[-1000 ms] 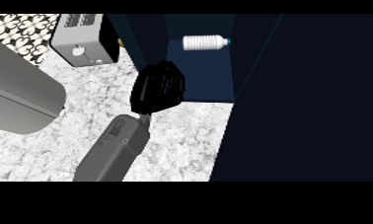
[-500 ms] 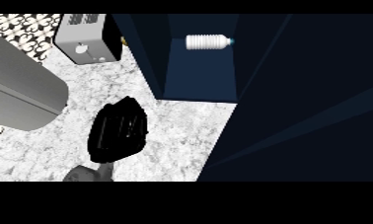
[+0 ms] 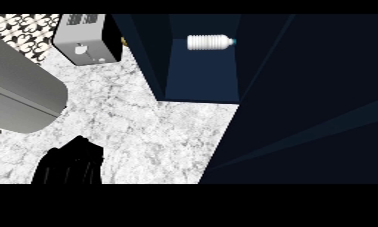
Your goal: Pick up the bottled water, place it into the cabinet and close the cabinet
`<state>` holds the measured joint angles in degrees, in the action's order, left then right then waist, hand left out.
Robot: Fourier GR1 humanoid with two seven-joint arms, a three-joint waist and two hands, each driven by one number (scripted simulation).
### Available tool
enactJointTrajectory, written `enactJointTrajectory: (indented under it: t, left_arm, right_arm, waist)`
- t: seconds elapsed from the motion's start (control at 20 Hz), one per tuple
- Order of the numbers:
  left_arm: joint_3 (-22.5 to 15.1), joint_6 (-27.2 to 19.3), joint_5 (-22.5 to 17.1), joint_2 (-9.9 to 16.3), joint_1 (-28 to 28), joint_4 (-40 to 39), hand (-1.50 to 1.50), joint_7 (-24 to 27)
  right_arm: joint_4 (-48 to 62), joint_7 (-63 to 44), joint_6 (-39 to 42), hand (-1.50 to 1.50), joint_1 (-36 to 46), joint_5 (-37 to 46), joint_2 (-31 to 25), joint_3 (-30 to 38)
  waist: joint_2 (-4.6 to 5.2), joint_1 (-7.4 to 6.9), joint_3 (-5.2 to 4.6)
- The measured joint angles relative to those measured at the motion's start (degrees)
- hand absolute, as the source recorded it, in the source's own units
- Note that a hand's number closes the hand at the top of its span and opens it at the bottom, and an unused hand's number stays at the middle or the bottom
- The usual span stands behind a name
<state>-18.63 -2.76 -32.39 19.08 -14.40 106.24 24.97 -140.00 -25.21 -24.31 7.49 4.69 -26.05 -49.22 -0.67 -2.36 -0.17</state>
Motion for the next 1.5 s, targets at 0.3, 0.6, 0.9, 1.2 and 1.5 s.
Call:
enactJointTrajectory:
  t: [0.3,0.6,0.9,1.2,1.5]
  left_arm:
    - [4.14,4.31,-3.48,4.93,-10.86,7.86,1.50,1.58]
    - [8.55,8.59,-6.21,7.03,-18.84,11.52,1.50,3.67]
    - [13.82,13.82,-9.83,8.99,-23.22,11.89,1.50,4.94]
    - [18.86,19.63,-13.00,10.32,-26.26,10.38,1.50,5.79]
    - [21.17,21.77,-13.46,9.33,-27.37,10.18,1.50,5.27]
  right_arm:
    - [3.01,-9.76,-1.04,1.50,11.06,3.91,12.23,-1.27]
    - [9.05,-15.78,-1.93,1.50,21.00,2.71,19.25,3.74]
    - [22.04,-14.06,0.02,1.50,31.55,-3.58,24.43,14.91]
    - [35.61,-8.22,4.92,1.50,38.42,-9.19,25.50,24.53]
    - [49.84,-0.42,9.94,1.50,42.31,-12.42,25.87,30.29]
  waist:
    - [0.11,0.36,-0.02]
    - [0.40,0.56,0.05]
    - [0.68,0.53,0.11]
    - [0.77,0.65,0.13]
    - [0.77,0.86,0.20]
